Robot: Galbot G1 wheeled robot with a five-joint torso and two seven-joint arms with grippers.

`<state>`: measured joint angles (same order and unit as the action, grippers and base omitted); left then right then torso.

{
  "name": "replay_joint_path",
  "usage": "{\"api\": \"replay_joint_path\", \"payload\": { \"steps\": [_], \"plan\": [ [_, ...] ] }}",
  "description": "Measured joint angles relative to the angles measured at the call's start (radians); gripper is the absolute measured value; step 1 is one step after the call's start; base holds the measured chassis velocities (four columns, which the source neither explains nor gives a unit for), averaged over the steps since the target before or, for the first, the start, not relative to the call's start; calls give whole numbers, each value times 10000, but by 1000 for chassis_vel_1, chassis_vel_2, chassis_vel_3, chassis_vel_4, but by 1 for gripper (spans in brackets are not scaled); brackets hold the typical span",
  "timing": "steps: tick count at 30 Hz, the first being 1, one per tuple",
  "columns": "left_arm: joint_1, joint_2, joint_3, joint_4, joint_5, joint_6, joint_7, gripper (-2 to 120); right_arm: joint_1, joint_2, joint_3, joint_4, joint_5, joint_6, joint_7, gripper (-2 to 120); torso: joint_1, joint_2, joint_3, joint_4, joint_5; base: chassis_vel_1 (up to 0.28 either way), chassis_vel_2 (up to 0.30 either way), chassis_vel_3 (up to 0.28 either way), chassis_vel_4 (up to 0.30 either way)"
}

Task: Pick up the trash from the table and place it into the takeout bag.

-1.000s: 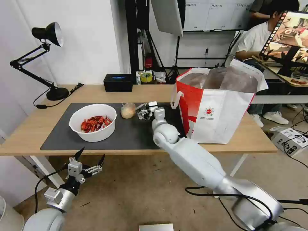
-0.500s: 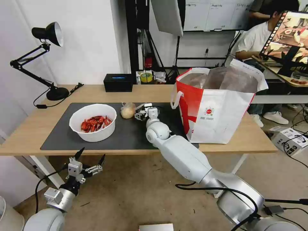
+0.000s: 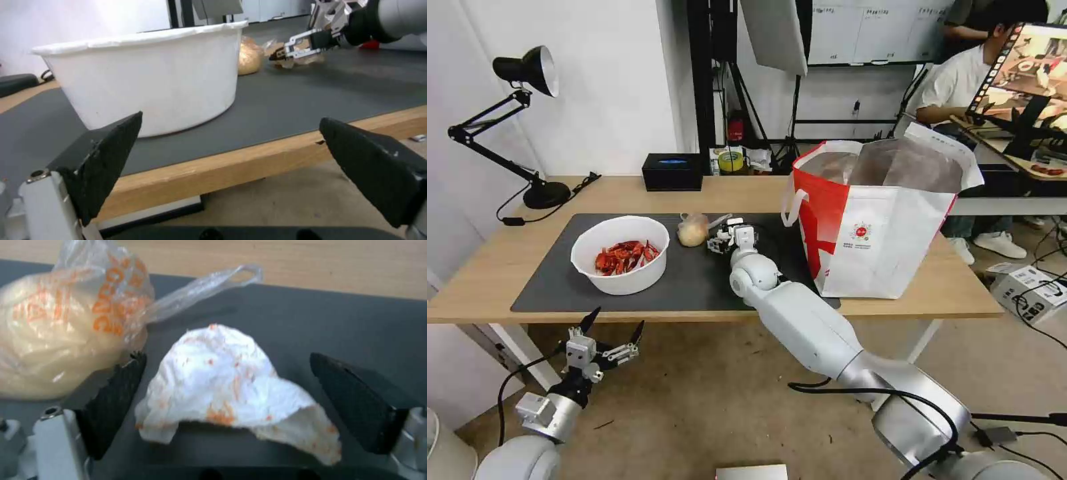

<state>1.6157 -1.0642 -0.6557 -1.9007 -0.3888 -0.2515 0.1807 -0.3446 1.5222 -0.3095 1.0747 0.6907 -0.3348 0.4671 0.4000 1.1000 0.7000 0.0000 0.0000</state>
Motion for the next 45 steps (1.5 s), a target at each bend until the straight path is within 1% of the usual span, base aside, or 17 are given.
{"api": "replay_joint_path", "payload": {
  "steps": [3, 5, 8, 9, 14, 17, 18, 23, 26, 31, 35, 37, 38, 39, 41, 42, 45],
  "plan": [
    [1, 10, -1, -12, -1, 0, 1, 100, -57, -10, 4, 76, 29, -54, 33, 86, 0, 0, 0, 0, 0, 0, 0, 0, 0],
    [-7, 18, 9, -12, 10, 2, 1, 100, -165, -52, 5, 230, 115, -149, 132, 75, 0, 0, 0, 0, 0, 0, 0, 0, 0],
    [-21, 18, 26, 0, 18, 7, 1, 100, -208, -66, 4, 289, 147, -190, 177, 68, 0, 0, 0, 0, 0, 0, 0, 0, 0],
    [-25, 18, 39, 2, 24, 15, -6, 100, -250, -74, 29, 323, 163, -207, 215, 59, 0, 0, 0, 0, 0, 0, 0, 0, 0],
    [9, 7, 40, -21, 35, 22, -12, 100, -280, -112, 73, 343, 197, -207, 237, 46, 0, 0, -1, -1, 0, 0, 0, 0, 0],
    [44, -30, 39, -27, 49, 22, -15, 100, -273, -172, 84, 342, 210, -180, 203, 31, 0, 0, -1, -3, 0, 0, 0, 0, 0],
    [44, -30, 39, -27, 49, 22, -15, 100, -273, -172, 84, 342, 210, -180, 203, 31, 0, 0, -1, -3, 0, 0, 0, 0, 0],
    [84, -69, 20, -64, 56, 22, -16, 100, -252, -203, 99, 313, 220, -90, 80, 14, 0, 0, 0, 0, 0, 0, 0, 0, 0],
    [144, -143, 8, -90, 93, -16, -15, 100, -261, -294, 99, 466, 223, 88, 30, 0, 0, 0, 0, 1, 1, 0, 0, 0, 0],
    [205, -208, 8, -124, 153, -54, -12, 100, -358, -576, 41, 849, 195, 299, -7, 0, 0, 0, 0, 2, 1, 0, 0, 0, 0],
    [232, -221, 14, -170, 203, -69, -11, 100, -576, -1092, -85, 1675, 137, 527, -96, 0, 0, 0, 0, 1, 1, 0, 0, 0, 0],
    [250, -221, 19, -242, 209, -70, -10, 100, -750, -1449, -143, 2442, 79, 623, -155, 0, 0, -1, 0, 0, 2, 0, 0, 0, 0],
    [262, -221, 20, -304, 210, -71, -9, 100, -1005, -1917, -169, 3413, -29, 746, -219, 0, 0, 0, 0, 2, 3, 0, 0, 0, 0],
    [262, -221, 20, -304, 210, -71, -9, 100, -1005, -1917, -169, 3413, -29, 746, -219, 0, 0, 0, 0, 2, 3, 0, 0, 0, 0],
    [292, -221, 17, -328, 210, -70, -19, 100, -1300, -2408, -150, 4445, -157, 920, -291, 0, 0, 0, 0, -2, 3, 0, 0, 0, 0],
    [336, -221, 4, -346, 210, -68, -29, 100, -1567, -2832, -12, 5308, -192, 1153, -414, 0, -1, 0, 0, -1, 4, 0, 0, 0, 0],
    [395, -224, -19, -366, 210, -64, -38, 100, -1828, -3179, 226, 6139, -147, 1393, -509, 0, 0, 0, 0, 0, 3, 0, 0, 0, 0]
  ]
}}
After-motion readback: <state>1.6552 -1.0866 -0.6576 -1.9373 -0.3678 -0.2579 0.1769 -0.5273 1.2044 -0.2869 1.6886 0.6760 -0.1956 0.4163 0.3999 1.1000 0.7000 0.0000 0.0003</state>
